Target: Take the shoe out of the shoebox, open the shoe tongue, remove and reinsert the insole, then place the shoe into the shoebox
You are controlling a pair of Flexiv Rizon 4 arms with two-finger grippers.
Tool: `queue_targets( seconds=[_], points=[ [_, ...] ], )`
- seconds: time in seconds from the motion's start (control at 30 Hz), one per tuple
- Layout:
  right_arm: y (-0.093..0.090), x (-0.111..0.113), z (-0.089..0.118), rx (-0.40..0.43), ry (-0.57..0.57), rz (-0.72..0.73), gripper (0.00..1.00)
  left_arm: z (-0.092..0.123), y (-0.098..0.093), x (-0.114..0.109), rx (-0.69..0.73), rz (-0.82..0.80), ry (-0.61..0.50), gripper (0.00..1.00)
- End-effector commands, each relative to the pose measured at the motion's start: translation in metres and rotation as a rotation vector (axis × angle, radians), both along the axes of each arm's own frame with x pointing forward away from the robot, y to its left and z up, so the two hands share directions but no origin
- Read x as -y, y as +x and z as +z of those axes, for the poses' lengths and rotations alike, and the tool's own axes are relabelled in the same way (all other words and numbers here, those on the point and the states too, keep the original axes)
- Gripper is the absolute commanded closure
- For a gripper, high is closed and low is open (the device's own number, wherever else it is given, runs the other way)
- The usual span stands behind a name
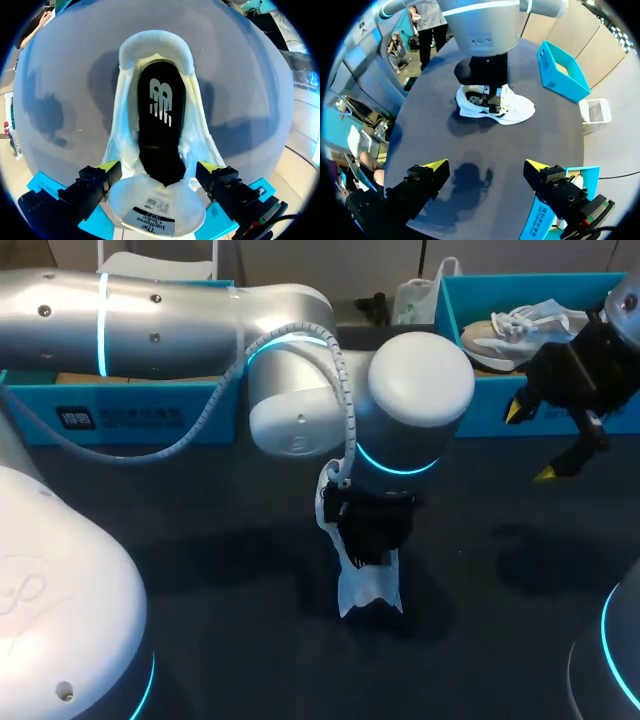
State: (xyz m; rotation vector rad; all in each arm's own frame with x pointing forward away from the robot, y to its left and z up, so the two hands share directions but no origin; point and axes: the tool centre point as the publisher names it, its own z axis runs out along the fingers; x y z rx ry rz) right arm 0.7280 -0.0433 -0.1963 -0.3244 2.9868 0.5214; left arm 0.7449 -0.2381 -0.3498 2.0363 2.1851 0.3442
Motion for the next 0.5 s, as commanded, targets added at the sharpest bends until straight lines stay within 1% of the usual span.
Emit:
queue_targets(
  seconds=[0.03,0.13,0.27,0.37,0.5],
  points=[
    [0.001,-0.001,-0.001,0.000,-0.003,-0.001,0.00,0.014,0.001,-0.005,0.002,-0.013,-0.004,0.00],
    [0.001,-0.001,-0.001,0.000,-0.003,-0.001,0.00,0.024,0.006,-0.003,-0.003,-0.016,-0.015,0.00],
    [0.001,-0.001,-0.001,0.000,-0.003,-0.001,0.00,0.044,0.011,-0.002,-0.002,-0.040,-0.044,0.00],
    [0.001,-0.001,-0.001,0.000,-0.003,-0.001,0.00,0.053,0.018,-0.001,0.006,-0.036,-0.056,0.00],
    [0.001,-0.001,-0.001,0.000,-0.003,-0.001,0.00,0.060,0.035,-0.004,0.024,-0.025,-0.062,0.00]
  ],
)
